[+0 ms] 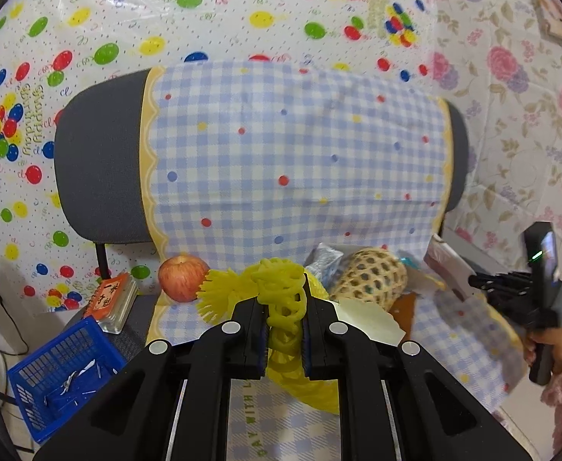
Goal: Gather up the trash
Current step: 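Grasp the white paper with the right tool while the left tool holds the foam net, then carry the foam net and white paper over the pink bin and release both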
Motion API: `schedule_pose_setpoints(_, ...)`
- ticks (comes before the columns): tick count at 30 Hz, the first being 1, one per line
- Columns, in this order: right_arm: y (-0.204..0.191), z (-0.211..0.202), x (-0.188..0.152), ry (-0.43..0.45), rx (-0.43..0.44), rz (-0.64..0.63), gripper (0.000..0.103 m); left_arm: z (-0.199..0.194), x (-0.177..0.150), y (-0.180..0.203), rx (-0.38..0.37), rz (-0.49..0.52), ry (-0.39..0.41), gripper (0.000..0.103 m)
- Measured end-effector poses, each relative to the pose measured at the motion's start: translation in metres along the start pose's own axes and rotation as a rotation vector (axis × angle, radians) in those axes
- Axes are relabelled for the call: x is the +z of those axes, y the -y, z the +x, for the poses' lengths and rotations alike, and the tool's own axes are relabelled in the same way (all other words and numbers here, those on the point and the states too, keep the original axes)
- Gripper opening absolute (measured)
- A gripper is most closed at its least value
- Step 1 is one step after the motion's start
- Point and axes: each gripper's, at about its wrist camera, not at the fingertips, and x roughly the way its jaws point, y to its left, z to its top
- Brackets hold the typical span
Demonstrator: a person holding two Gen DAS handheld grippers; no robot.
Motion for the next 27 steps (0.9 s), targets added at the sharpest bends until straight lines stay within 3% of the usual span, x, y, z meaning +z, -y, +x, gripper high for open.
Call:
schedule_pose_setpoints(3, 0.002, -0.052, -0.013, 0.046, 0.087, 0.128, 0.003, -0.022, -0.003, 0.012, -0.045, 0.009, 0.03, 0.013)
schedule_pose_setpoints(8, -0.01, -0.113, -0.044, 0.094, 0.078, 0.189, 0.003, -0.058, -0.015, 0.045, -0.112, 0.056, 0.061, 0.013)
schedule_pose_setpoints(18, -0.02, -0.194, -0.108, 0.158, -0.02, 0.236, 0.003, -0.102, -0.058, 0.107, -0.27, 0.11, 0.061, 0.013)
schedule_pose_setpoints(27, -0.018, -0.235, -0.171, 0.125, -0.105, 0.243, 0.003, -0.123, -0.104, 0.171, -0.378, 0.211, 0.054, 0.013)
